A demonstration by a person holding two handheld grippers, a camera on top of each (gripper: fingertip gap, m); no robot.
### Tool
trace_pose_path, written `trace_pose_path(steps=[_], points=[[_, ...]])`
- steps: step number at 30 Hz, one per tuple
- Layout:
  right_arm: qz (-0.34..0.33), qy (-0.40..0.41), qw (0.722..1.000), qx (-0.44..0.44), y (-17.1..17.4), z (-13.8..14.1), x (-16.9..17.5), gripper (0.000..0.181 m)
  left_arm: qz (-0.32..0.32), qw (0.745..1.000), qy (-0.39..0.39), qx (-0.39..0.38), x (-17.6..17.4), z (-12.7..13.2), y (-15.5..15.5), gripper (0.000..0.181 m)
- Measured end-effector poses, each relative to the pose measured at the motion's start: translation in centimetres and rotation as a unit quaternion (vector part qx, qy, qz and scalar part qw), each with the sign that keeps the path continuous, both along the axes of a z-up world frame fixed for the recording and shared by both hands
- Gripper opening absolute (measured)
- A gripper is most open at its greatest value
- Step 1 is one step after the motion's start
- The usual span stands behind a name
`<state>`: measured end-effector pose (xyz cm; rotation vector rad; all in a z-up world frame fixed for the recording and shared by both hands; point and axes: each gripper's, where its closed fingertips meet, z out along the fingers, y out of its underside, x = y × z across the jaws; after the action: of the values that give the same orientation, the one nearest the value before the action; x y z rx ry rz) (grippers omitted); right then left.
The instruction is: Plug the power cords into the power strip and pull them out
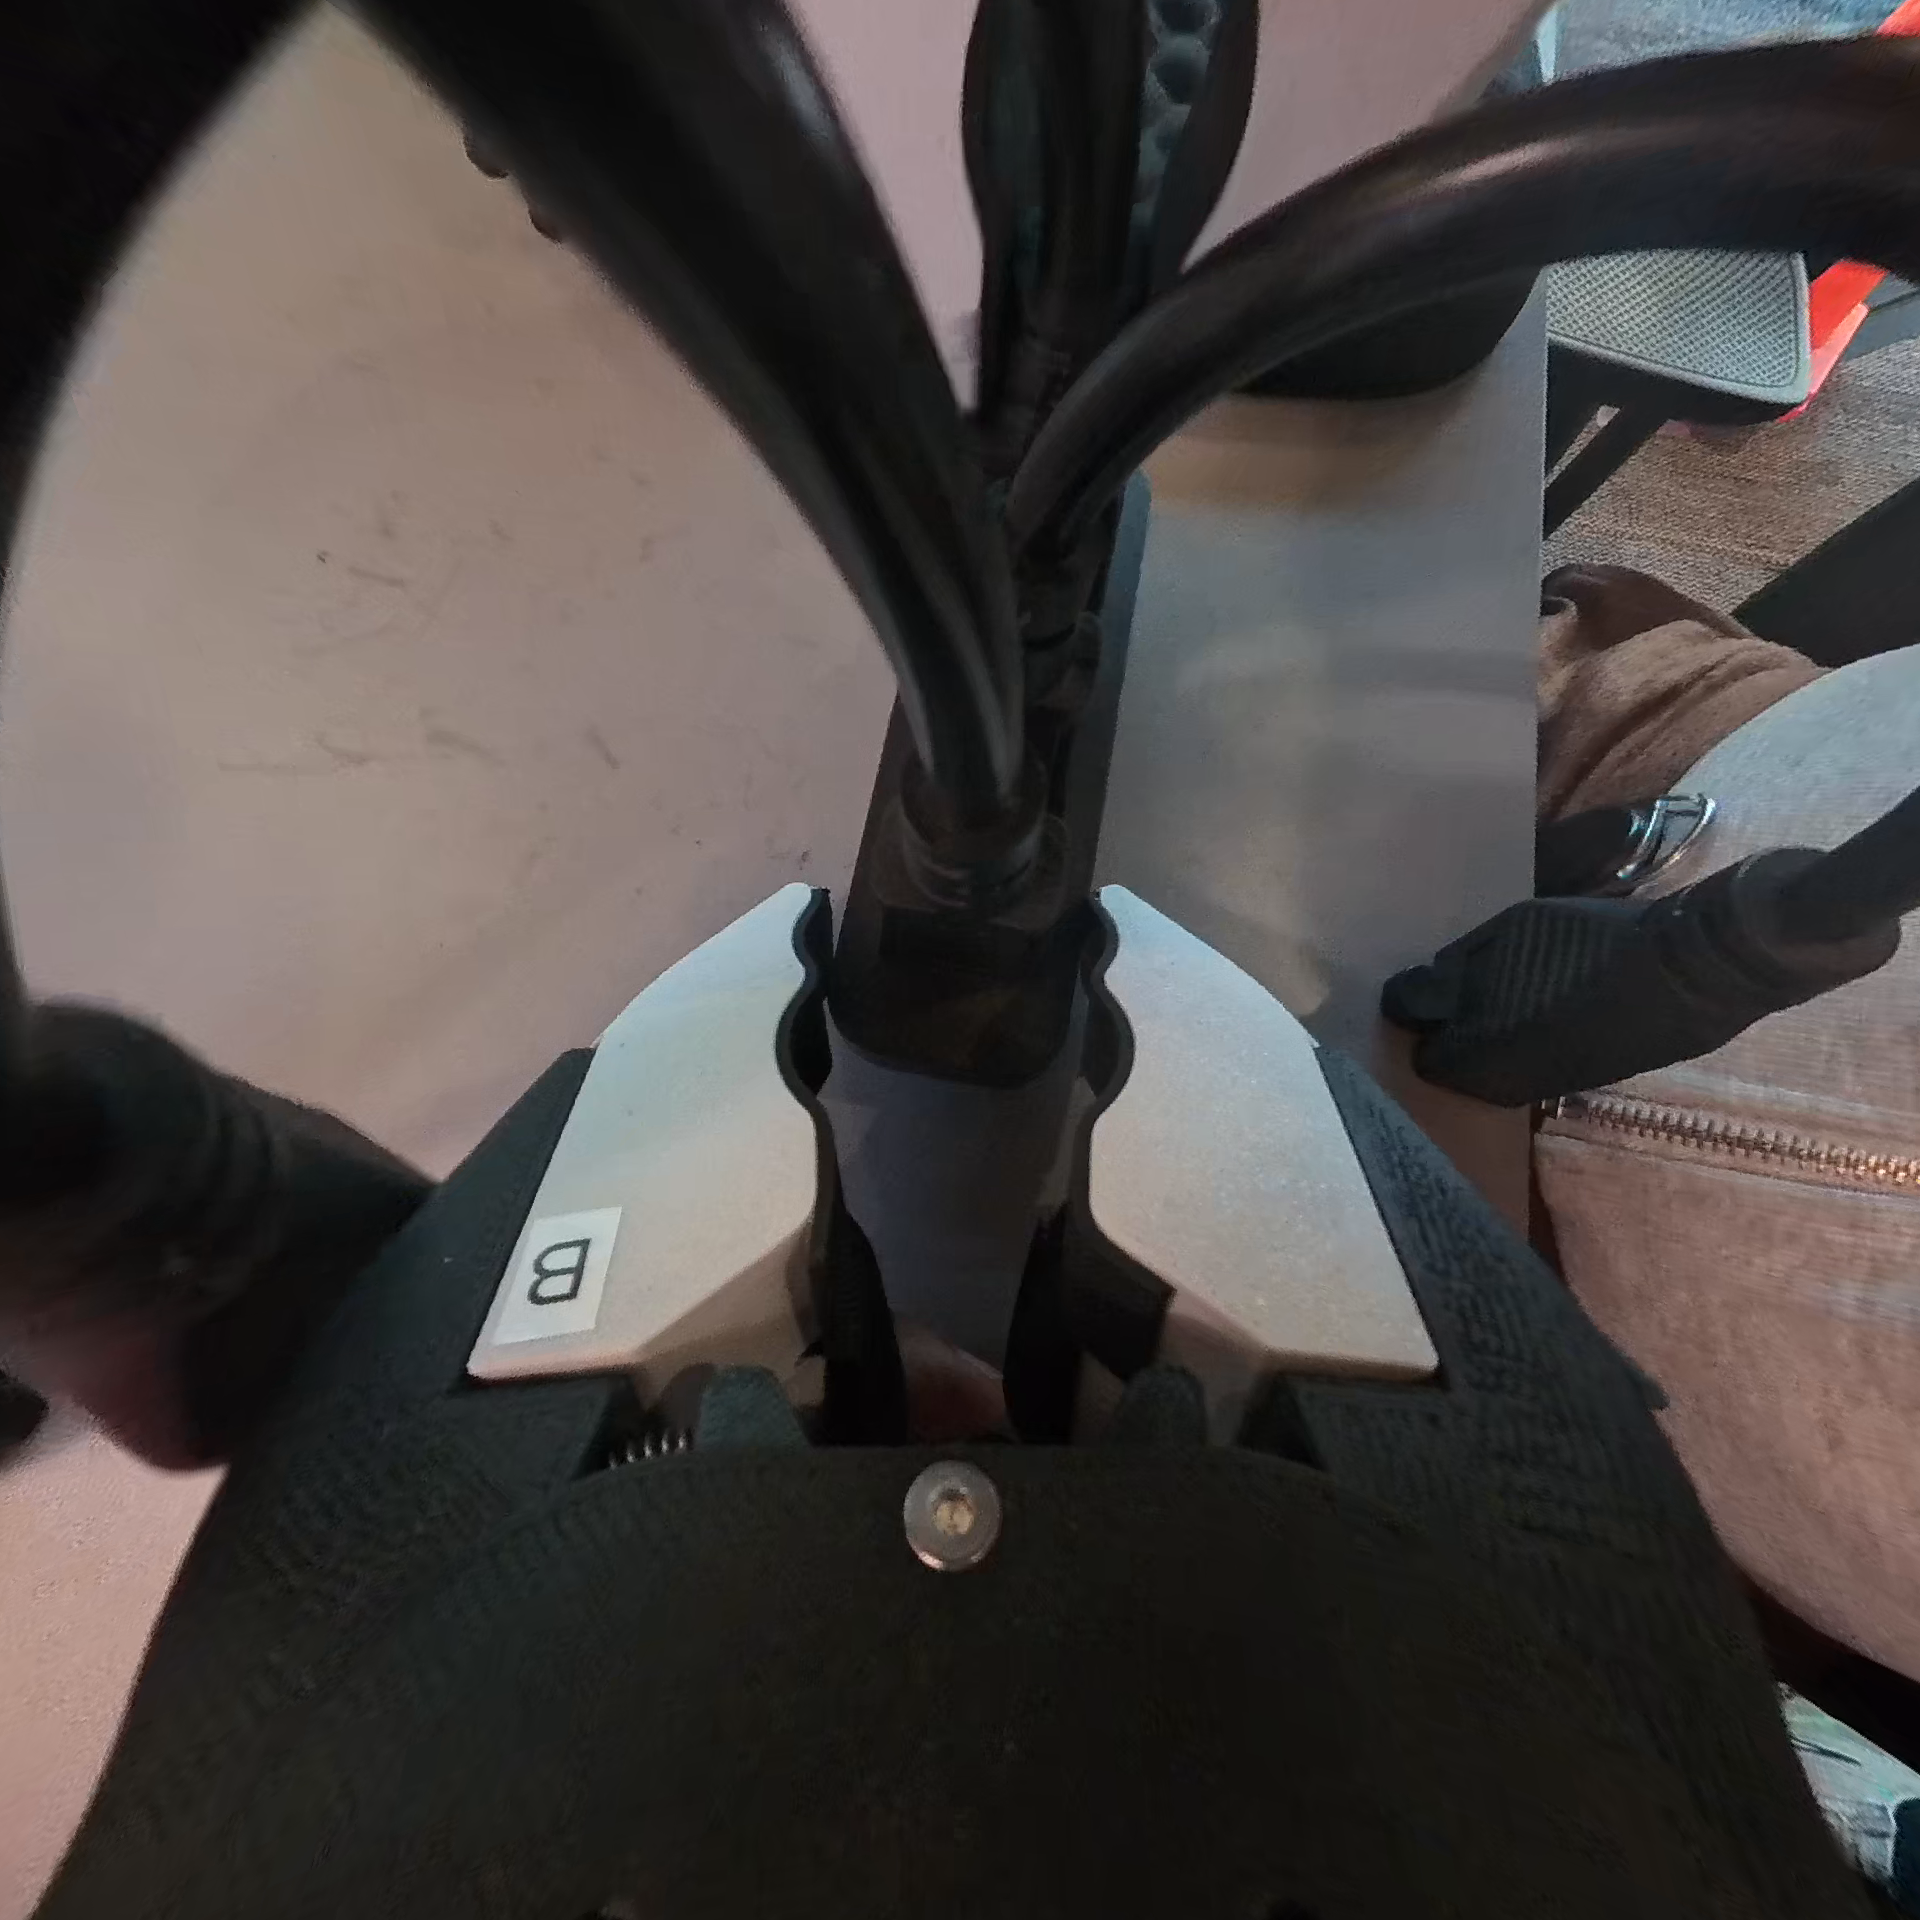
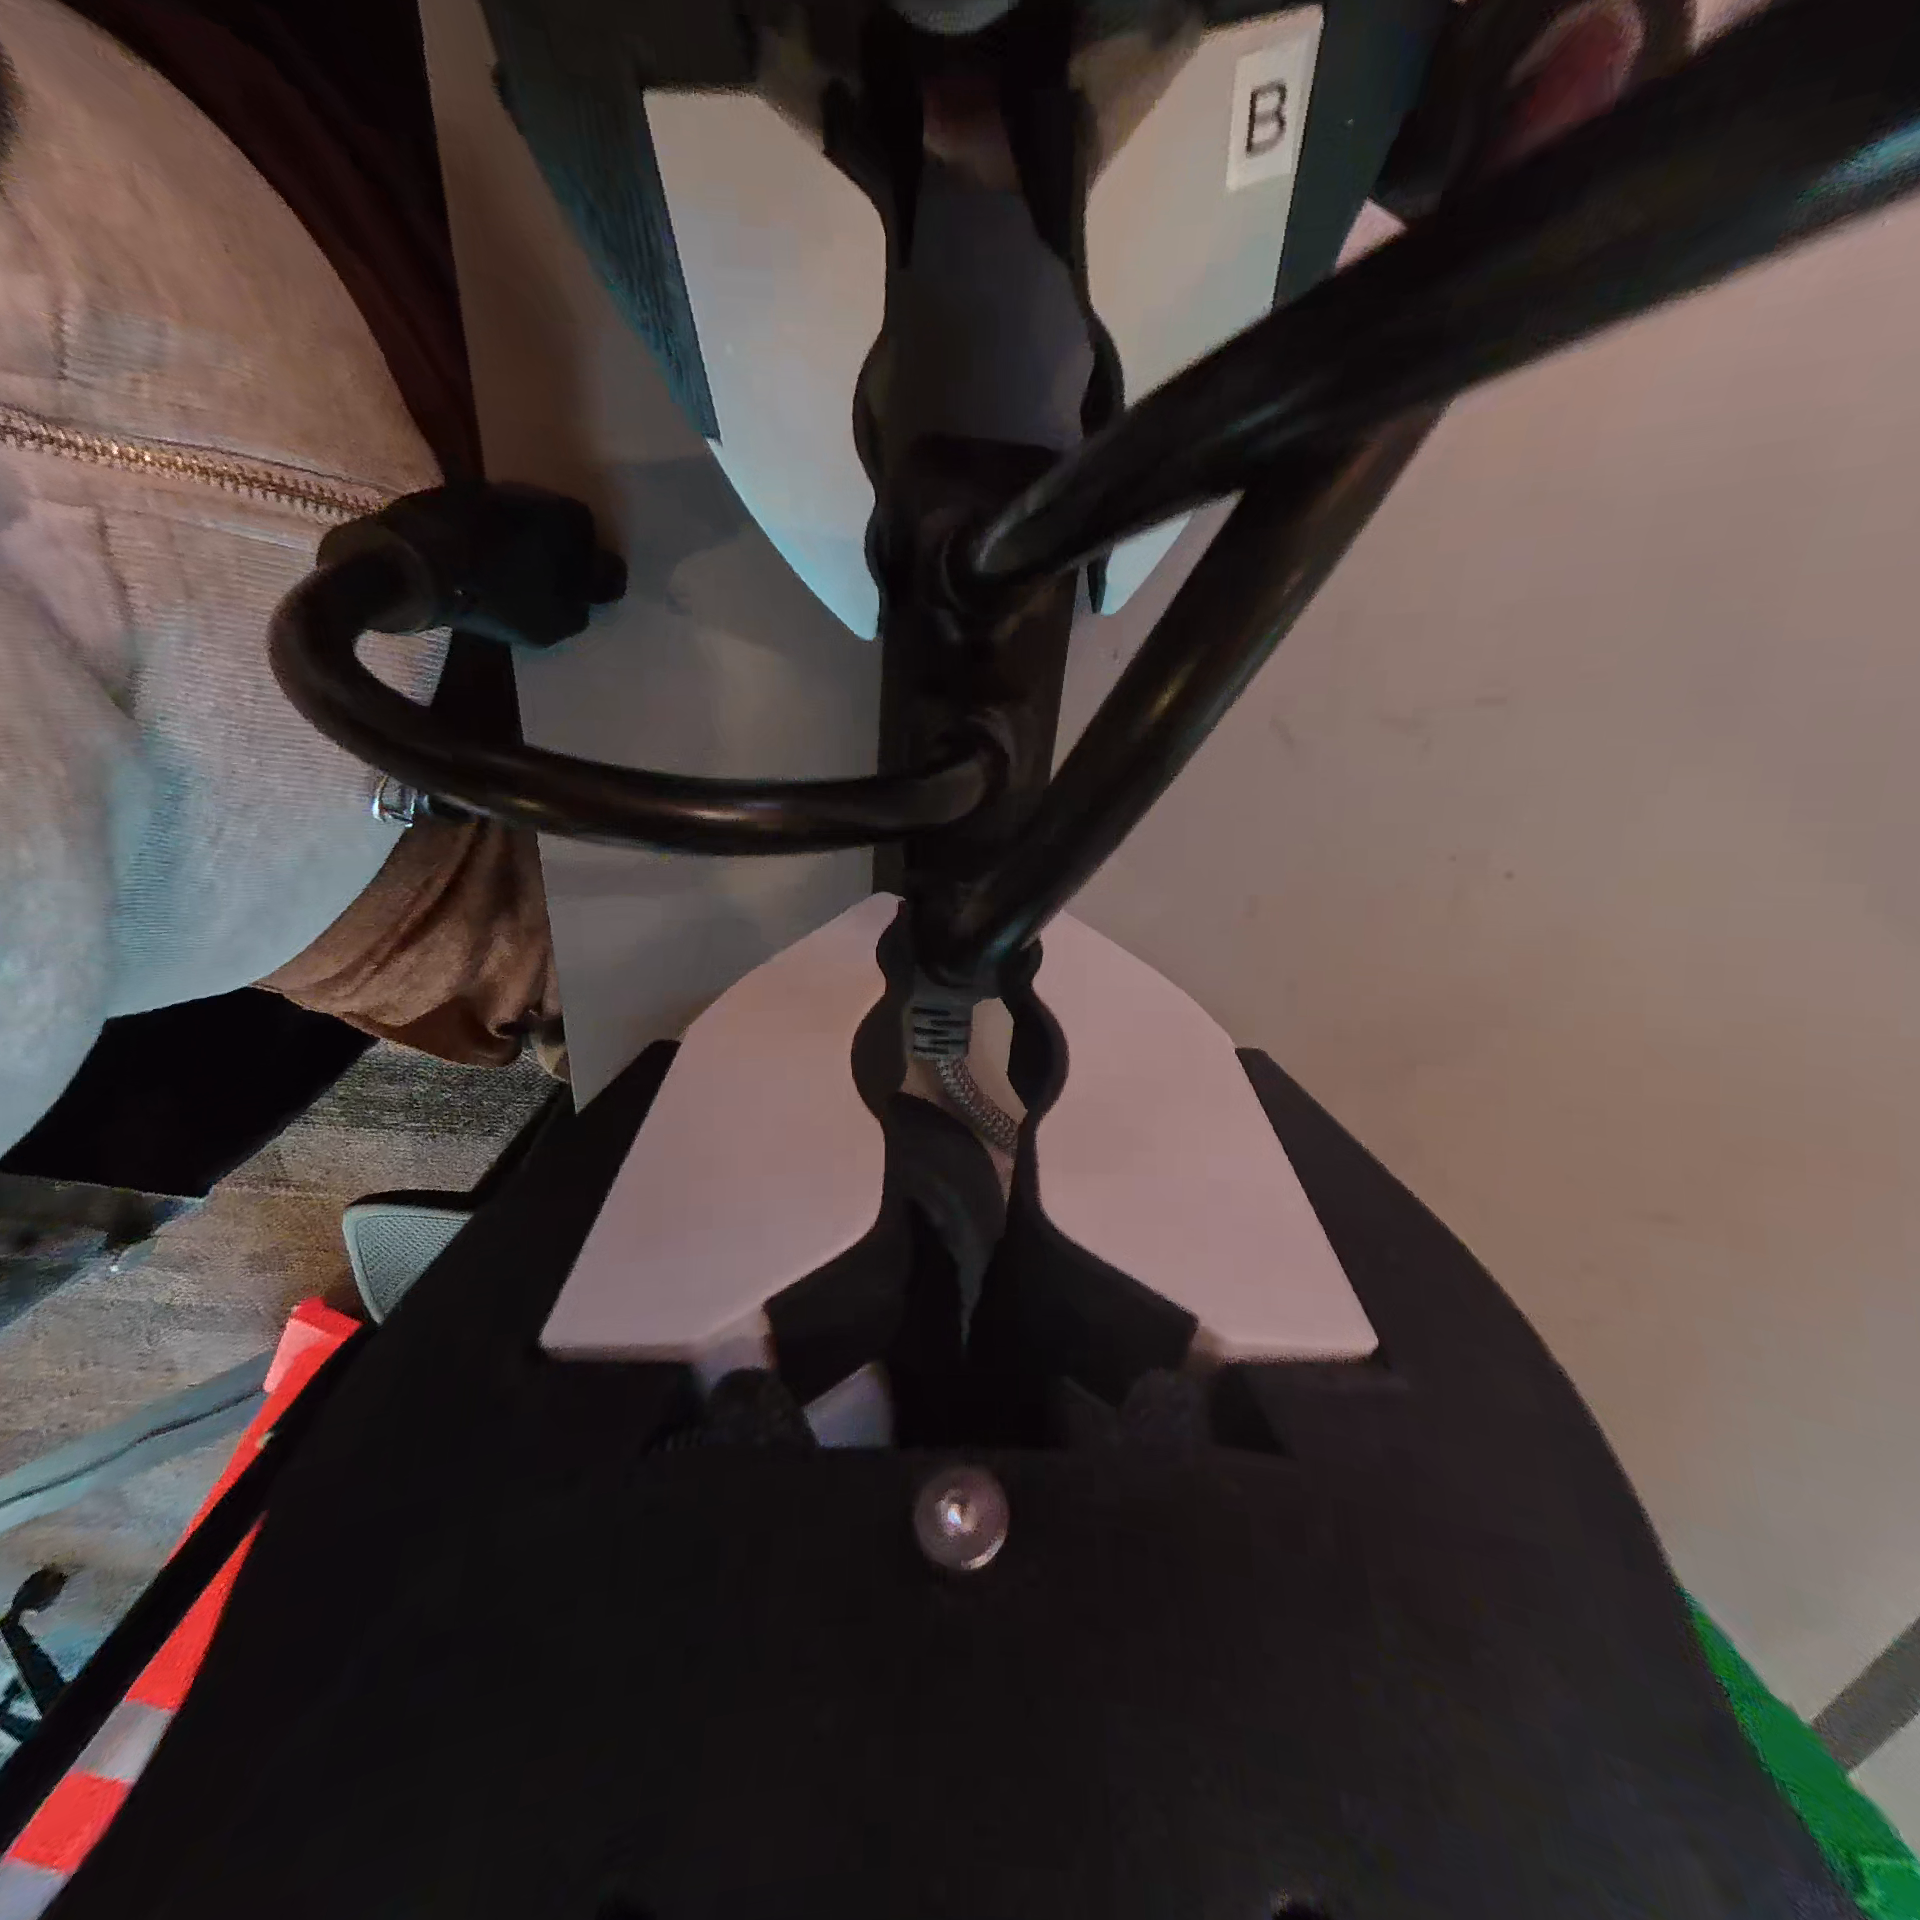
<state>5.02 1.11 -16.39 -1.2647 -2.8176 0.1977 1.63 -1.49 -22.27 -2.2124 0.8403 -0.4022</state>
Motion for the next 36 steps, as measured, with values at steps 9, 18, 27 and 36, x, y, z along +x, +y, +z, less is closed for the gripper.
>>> trace_pose_path(steps=[9, 18, 27, 36], points=[[-0.004, -0.034, 0.999, 0.016, 0.16, -0.09, 0.15, 0.017, 0.0, 1.0, 0.002, 0.001, 0.03, 0.0, 0.01, 0.046], [-0.022, -0.029, 0.999, 0.002, 0.04, -0.15, 0.0, 0.017, -0.001, 1.0, 0.002, 0.001, 0.06, -0.03, 0.01, 0.046], [-0.015, -0.032, 0.999, 0.013, -0.19, -0.2, -0.24, 0.016, 0.001, 1.0, 0.0, -0.001, -0.01, -0.03, 0.0, 0.046], [-0.039, -0.006, 0.999, 0.001, -0.07, -0.22, 0.23, 0.017, 0.001, 1.0, -0.001, -0.001, -0.04, -0.03, 0.02, 0.046]])
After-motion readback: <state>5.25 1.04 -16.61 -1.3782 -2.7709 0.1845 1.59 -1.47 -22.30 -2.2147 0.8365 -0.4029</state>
